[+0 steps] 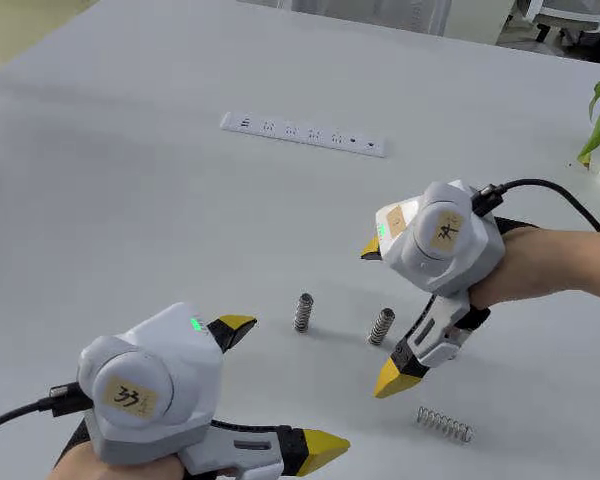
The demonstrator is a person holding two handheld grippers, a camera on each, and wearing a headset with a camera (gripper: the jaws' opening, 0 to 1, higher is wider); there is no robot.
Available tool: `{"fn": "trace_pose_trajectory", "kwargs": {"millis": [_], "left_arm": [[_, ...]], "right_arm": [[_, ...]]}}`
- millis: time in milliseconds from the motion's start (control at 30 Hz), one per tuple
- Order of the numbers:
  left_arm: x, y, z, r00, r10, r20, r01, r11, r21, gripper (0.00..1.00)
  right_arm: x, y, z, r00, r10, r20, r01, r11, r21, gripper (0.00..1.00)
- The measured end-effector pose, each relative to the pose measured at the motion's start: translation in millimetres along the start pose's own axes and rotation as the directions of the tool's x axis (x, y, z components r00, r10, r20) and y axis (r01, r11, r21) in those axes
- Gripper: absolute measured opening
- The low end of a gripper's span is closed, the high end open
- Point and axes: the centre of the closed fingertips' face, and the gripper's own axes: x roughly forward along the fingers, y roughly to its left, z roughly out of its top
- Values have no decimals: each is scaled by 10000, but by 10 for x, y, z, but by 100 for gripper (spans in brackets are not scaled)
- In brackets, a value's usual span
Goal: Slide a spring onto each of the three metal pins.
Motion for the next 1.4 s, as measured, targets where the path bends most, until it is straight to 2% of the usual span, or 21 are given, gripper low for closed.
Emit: {"fn": "trace_pose_trajectory", "kwargs": {"millis": [233,400,633,767,933,1100,1333,1400], "left_arm": [[20,-59,7,9997,-251,-22,251,9996,133,90],[41,-108,-11,9987,-482,-145,486,9983,306,90],[61,-161,-17,9966,-769,-281,782,9958,483,90],[92,-200,-21,9943,-979,-421,1003,9931,607,90],[161,-276,-22,9893,-1334,-595,1378,9874,776,90],[238,-342,-9,9837,-1655,-707,1717,9807,934,90],[324,-433,-56,9717,-2117,-1046,2230,9683,1125,89],[344,-464,-57,9681,-2247,-1113,2375,9639,1202,88]], "right_arm": [[-166,43,-20,9932,-457,1072,313,9907,1325,99],[-263,125,-167,9899,-729,1216,499,9818,1831,99],[-441,217,-338,9752,-1431,1691,919,9559,2788,99],[-512,308,-453,9706,-1640,1761,1024,9437,3145,99],[-603,409,-597,9617,-2019,1856,1216,9205,3713,99],[-670,500,-740,9565,-2286,1811,1370,9004,4130,99],[-722,657,-877,9482,-2593,1835,1497,8743,4617,99],[-745,695,-916,9428,-2757,1872,1594,8663,4734,99]]}}
